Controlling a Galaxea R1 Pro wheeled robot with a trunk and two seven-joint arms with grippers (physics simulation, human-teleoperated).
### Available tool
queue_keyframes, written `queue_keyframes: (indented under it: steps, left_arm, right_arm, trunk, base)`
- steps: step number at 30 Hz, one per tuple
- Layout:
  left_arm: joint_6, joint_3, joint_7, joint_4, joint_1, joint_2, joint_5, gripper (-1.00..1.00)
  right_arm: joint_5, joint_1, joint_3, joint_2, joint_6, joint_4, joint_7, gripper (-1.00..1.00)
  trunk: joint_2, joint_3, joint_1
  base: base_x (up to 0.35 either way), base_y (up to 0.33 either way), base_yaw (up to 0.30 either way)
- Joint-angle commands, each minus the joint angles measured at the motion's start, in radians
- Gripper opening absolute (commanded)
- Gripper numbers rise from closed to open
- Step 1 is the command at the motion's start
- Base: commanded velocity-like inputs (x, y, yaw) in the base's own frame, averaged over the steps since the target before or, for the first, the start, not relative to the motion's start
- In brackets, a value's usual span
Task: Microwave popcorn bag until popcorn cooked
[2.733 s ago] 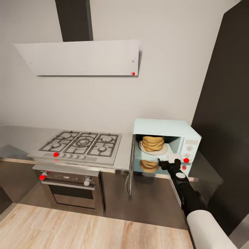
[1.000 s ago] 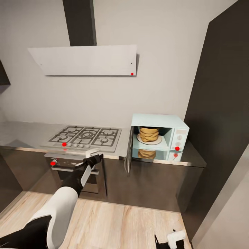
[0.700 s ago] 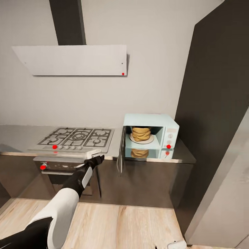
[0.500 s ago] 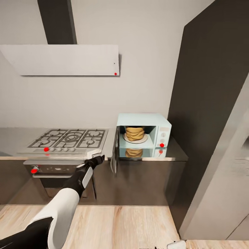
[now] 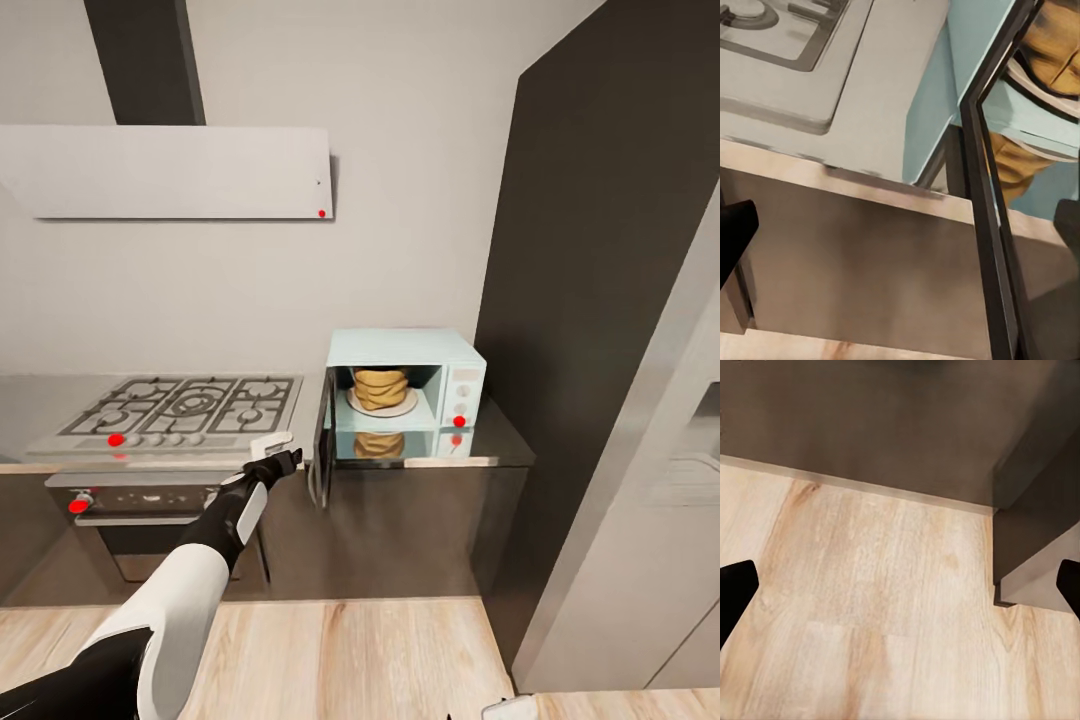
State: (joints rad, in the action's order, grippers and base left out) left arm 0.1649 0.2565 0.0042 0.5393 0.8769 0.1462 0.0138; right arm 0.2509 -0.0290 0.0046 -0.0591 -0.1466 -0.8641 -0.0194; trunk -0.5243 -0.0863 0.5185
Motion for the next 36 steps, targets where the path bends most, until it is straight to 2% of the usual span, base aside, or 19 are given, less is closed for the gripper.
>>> queue_keyframes:
  steps: [1, 7, 36]
  left_arm:
    - [0.007, 0.004, 0.000, 0.002, 0.001, 0.001, 0.002, 1.00]
    - [0.007, 0.004, 0.000, 0.002, 0.001, 0.002, 0.002, 1.00]
    - [0.019, 0.004, 0.000, 0.003, 0.001, 0.002, -0.001, 1.00]
  right_arm:
    - [0.008, 0.000, 0.000, 0.000, -0.001, -0.001, -0.001, 1.00]
    - [0.008, 0.000, 0.000, -0.001, -0.001, -0.001, 0.001, 1.00]
    - [0.010, 0.000, 0.005, -0.001, 0.005, -0.001, 0.005, 1.00]
  trunk:
    - [-0.002, -0.002, 0.000]
    - [-0.002, -0.002, 0.000]
    - [-0.002, -0.002, 0.000]
  base:
    - [0.006, 0.000, 0.000]
    - [0.001, 0.000, -0.134]
    - [0.000, 0.000, -0.296]
